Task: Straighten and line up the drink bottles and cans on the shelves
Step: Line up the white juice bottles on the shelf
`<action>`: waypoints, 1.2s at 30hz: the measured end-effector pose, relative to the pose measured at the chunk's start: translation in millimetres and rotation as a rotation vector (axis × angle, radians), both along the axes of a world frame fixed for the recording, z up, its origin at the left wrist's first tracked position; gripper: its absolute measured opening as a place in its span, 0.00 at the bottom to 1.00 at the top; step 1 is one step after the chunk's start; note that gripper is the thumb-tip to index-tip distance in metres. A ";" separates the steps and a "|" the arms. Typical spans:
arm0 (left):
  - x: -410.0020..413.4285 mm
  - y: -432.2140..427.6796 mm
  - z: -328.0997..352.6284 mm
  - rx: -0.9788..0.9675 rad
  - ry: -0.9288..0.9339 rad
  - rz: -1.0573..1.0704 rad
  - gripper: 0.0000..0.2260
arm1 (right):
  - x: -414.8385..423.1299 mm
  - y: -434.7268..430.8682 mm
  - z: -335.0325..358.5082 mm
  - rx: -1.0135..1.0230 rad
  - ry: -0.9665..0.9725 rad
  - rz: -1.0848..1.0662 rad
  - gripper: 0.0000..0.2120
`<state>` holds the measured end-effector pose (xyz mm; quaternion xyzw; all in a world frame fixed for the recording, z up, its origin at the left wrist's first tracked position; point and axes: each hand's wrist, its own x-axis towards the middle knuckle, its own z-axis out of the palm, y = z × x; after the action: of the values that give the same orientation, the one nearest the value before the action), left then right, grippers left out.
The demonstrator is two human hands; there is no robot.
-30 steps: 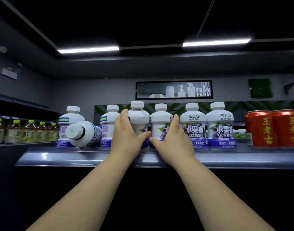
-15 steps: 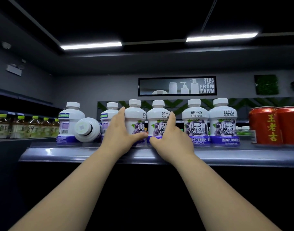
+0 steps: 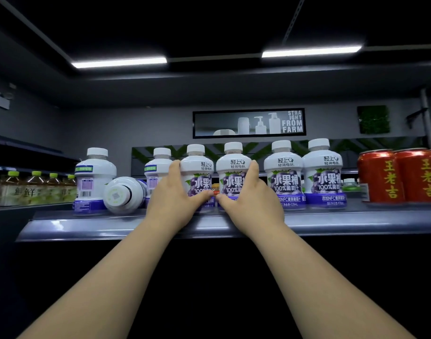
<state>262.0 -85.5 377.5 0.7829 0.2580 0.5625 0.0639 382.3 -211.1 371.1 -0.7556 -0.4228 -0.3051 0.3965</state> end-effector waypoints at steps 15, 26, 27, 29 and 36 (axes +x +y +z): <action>-2.6 5.3 2.3 -0.026 0.073 -0.051 0.35 | -5.2 -3.4 -0.3 0.040 -0.008 -0.047 0.50; -3.4 -0.6 13.1 -0.093 0.142 -0.156 0.26 | 8.7 -50.6 -21.5 0.135 -0.183 -0.025 0.31; -1.7 -1.8 13.9 -0.099 0.146 -0.172 0.25 | 13.1 -53.7 -23.7 0.132 -0.192 -0.029 0.30; 1.9 -6.0 15.0 -0.105 0.153 -0.184 0.25 | 21.1 -59.5 -26.3 0.138 -0.195 -0.015 0.29; -2.3 -20.6 9.2 -0.045 0.122 -0.168 0.27 | 22.2 -53.1 -25.2 0.246 -0.250 0.144 0.23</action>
<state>259.7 -106.0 386.7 0.8329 0.2075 0.5005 0.1127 404.5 -264.1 345.9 -0.6255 -0.4813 -0.4170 0.4508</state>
